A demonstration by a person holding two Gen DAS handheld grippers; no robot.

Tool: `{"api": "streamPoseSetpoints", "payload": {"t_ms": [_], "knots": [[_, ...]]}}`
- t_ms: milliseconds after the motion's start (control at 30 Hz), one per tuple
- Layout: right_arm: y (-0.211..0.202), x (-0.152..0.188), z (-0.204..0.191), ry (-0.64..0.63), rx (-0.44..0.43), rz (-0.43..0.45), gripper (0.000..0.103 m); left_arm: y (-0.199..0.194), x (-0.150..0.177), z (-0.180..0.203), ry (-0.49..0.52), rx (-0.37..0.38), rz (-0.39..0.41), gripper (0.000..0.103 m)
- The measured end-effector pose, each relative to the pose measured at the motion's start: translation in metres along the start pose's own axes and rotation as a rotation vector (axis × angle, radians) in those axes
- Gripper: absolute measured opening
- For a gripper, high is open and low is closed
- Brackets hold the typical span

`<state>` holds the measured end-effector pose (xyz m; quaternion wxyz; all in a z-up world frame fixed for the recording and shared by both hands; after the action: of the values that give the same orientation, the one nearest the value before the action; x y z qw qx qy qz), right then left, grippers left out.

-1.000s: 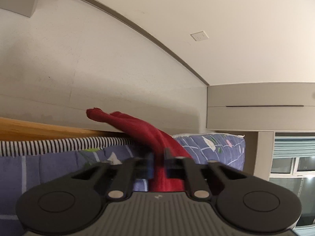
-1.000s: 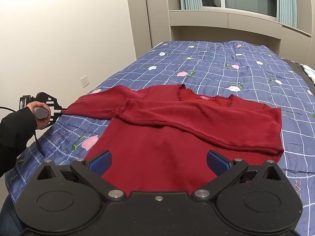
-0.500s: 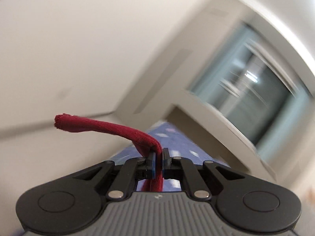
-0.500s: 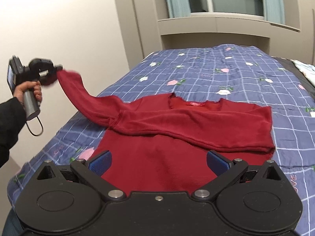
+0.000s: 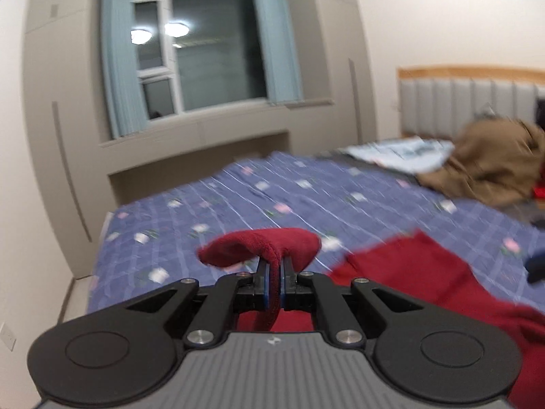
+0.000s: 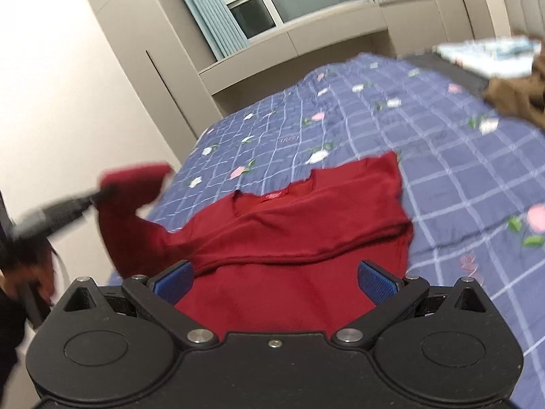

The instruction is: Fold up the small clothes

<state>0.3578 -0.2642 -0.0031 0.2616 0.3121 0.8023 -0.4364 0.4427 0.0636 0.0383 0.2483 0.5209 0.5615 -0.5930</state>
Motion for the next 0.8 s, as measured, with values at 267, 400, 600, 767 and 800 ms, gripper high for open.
{"api": "streamPoseSetpoints", "payload": {"t_ms": [267,400,600,767,800], "knots": [[0.014,0.005,0.016,0.213,-0.139,-0.090,0.102,-0.022,0.048,0.090,0.315,0.005,-0.032,0.004],[0.024,0.012,0.015,0.278,-0.155,-0.131,0.101,-0.028,0.070,0.123,0.449,0.017,-0.030,0.004],[0.042,0.014,0.001,0.260,-0.142,-0.179,0.092,-0.035,0.098,0.156,0.696,0.055,-0.008,0.005],[0.059,0.009,-0.023,0.213,-0.176,-0.202,0.092,-0.040,0.119,0.166,0.785,0.067,-0.015,0.005],[0.064,0.008,-0.028,0.205,-0.177,-0.212,0.092,-0.042,0.120,0.168,0.790,0.067,-0.014,0.005]]}}
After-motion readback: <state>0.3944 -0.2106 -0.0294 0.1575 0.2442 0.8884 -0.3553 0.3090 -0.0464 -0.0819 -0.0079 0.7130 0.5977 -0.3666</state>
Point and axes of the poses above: each gripper's, at about its wrist camera, not at the fingertips, and y roughly the way its jaws point, z to its right, x to its underside, the point moved 1 cm from there along y, roughly the way its jaws point, and after that the axes turned 2 degrees about -x, right-handed, at the moved point
